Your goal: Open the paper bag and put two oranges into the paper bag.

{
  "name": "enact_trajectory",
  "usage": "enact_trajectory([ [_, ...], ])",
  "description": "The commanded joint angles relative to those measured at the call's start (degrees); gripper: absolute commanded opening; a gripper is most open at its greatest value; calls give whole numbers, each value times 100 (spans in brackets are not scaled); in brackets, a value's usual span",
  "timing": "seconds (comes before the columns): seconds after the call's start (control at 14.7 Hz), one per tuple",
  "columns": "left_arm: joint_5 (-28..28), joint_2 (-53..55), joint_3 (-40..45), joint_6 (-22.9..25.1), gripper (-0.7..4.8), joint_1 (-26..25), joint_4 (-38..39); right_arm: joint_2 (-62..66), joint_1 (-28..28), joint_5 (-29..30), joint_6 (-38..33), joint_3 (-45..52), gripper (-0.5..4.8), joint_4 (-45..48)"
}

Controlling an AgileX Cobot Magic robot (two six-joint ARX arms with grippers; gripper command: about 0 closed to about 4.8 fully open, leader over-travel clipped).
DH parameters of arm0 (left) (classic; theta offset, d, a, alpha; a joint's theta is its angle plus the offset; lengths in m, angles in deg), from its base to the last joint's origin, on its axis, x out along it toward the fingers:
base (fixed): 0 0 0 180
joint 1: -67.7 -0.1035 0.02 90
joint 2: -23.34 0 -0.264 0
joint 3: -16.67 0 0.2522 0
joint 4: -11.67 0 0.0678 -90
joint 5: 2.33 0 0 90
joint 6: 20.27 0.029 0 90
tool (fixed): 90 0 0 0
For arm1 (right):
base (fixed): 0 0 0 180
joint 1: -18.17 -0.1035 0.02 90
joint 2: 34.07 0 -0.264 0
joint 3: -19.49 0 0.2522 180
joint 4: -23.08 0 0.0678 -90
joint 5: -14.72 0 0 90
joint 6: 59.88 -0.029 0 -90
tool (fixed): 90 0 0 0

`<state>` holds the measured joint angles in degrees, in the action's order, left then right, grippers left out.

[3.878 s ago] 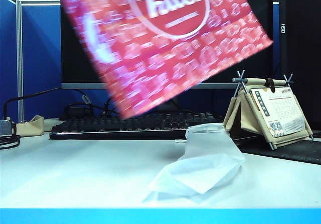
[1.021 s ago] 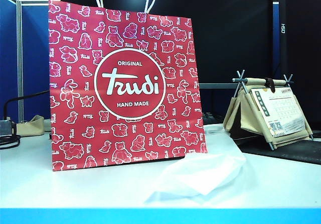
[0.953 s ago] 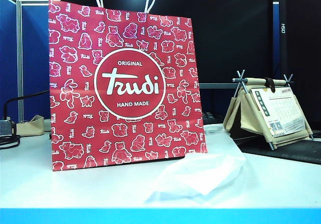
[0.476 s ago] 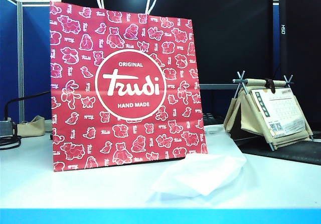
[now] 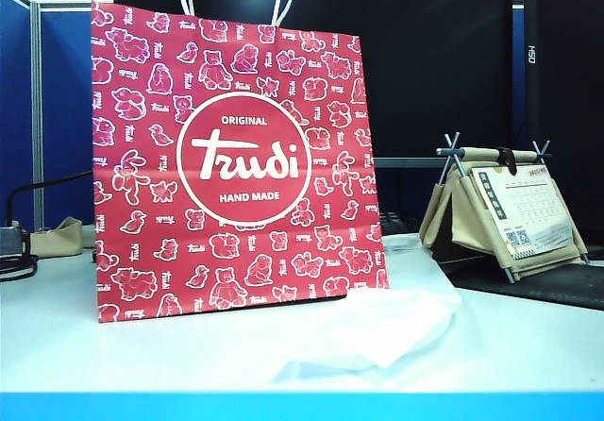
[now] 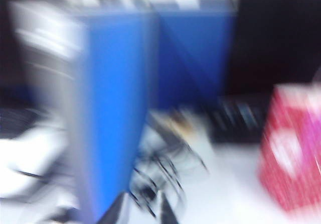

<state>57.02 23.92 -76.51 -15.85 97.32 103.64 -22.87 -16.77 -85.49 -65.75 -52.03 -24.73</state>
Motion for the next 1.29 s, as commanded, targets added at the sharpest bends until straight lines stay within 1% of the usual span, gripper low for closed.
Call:
enact_trajectory([
  [0.07,949,-22,1812,-48,46,-4,-1574,-546,-22,-7,13,1091,-1,256],
  [0.14,1215,-20,2306,-107,46,-7,-1993,-557,-28,26,-31,1412,-1,258],
  [0.2,1596,-22,2824,-417,46,-4,-2535,-525,-24,101,-81,1825,-1,374],
  [0.27,1790,-22,3163,-632,43,-7,-2977,-520,-22,245,-197,2227,-1,708],
  [0.34,2155,-20,3491,-734,31,-7,-3517,-520,-22,337,-339,2581,-2,1126],
  [0.41,2986,-11,3947,-970,13,-7,-4483,-520,-24,328,-625,3130,-1,1897],
  [0.48,3515,-11,4513,-1091,13,-7,-5547,-505,-20,332,-785,3663,-1,2787],
  [0.54,3683,-7,4972,-1088,13,-9,-6050,-507,-24,332,-785,4203,-1,3657],
  [0.61,3689,0,5302,-1091,13,-9,-6284,-507,-24,330,-782,4524,-1,4094],
  [0.68,3574,-2,5899,-1093,13,-9,-6701,-505,-17,330,-782,5005,-1,4474],
  [0.75,3582,0,6395,-1169,14,-9,-7184,-505,-15,326,-782,5307,-1,4522],
  [0.82,3569,0,6846,-1390,14,-9,-7709,-505,-17,328,-785,5571,-1,4520],
  [0.88,3392,-2,7261,-1519,14,-9,-8140,-503,-22,323,-785,5772,-1,4395],
  [0.95,3250,-2,7578,-1572,14,-11,-8330,-479,-15,234,-776,5775,-1,4133],
  [1.02,3091,-2,7877,-1585,16,-11,-8446,-474,-15,72,-761,5775,-1,3998],
  [1.09,2855,0,7882,-1550,18,-15,-7973,-479,-15,-66,-750,5775,-1,3969],
  [1.16,2535,-2,7884,-1665,26,-15,-7659,-483,-17,2,-789,5775,-1,3965],
  [1.22,2542,-4,7884,-2055,27,-15,-7611,-483,-28,144,-785,5775,-1,3965],
  [1.29,2830,-4,7884,-2551,26,-15,-7508,-485,-26,155,-787,5775,-1,3967],
])
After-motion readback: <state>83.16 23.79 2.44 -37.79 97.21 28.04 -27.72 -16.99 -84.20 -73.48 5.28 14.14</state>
